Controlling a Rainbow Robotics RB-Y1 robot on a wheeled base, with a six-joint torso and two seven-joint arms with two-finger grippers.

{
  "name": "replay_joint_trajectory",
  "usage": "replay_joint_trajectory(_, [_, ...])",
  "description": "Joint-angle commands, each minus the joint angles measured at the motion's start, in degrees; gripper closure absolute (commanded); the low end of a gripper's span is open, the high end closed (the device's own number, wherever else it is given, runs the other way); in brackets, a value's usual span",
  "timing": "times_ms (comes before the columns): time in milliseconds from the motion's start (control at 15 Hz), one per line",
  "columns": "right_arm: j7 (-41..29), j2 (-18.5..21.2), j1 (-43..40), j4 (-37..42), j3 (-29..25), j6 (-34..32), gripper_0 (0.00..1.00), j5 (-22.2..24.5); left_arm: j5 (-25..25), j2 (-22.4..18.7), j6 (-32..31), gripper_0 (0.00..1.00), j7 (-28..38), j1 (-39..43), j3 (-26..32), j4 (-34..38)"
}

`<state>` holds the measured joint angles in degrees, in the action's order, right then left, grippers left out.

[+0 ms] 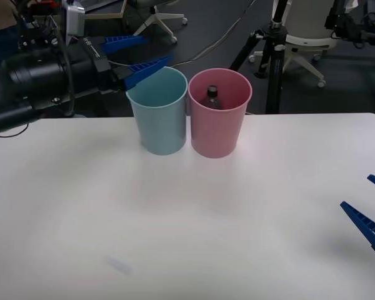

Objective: Grasp the object on the table and drop it into the matching bin: aluminum can to the light blue bin, PET bottle to the pink bin.

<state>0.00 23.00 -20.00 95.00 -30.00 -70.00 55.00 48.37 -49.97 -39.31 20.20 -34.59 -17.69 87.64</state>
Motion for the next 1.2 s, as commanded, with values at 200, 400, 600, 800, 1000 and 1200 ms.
replay_joint_trajectory(200, [0.00, 0.00, 0.00, 0.00, 0.00, 0.00, 0.00, 0.00, -1.87, -2.67, 0.02, 0.00, -0.25, 10.60, 6.00, 7.37])
replay_joint_trajectory(400, [0.00, 0.00, 0.00, 0.00, 0.00, 0.00, 0.00, 0.00, -1.79, -2.76, -0.07, 0.00, -0.34, 15.35, 8.99, 8.43])
replay_joint_trajectory(600, [0.00, 0.00, 0.00, 0.00, 0.00, 0.00, 0.00, 0.00, -0.82, -2.67, -0.07, 0.00, -0.51, 19.04, 11.81, 8.43])
replay_joint_trajectory(800, [0.00, 0.00, 0.00, 0.00, 0.00, 0.00, 0.00, 0.00, -0.73, -2.41, -0.15, 0.00, -0.51, 23.70, 14.79, 9.92])
replay_joint_trajectory(1000, [0.00, 0.00, 0.00, 0.00, 0.00, 0.00, 0.00, 0.00, 1.91, -0.13, -1.65, 0.00, 0.02, 30.02, 20.77, 13.70])
replay_joint_trajectory(1200, [0.00, 0.00, 0.00, 0.00, 0.00, 0.00, 0.00, 0.00, 8.50, 5.24, -8.86, 0.00, 0.45, 35.12, 28.06, 14.93])
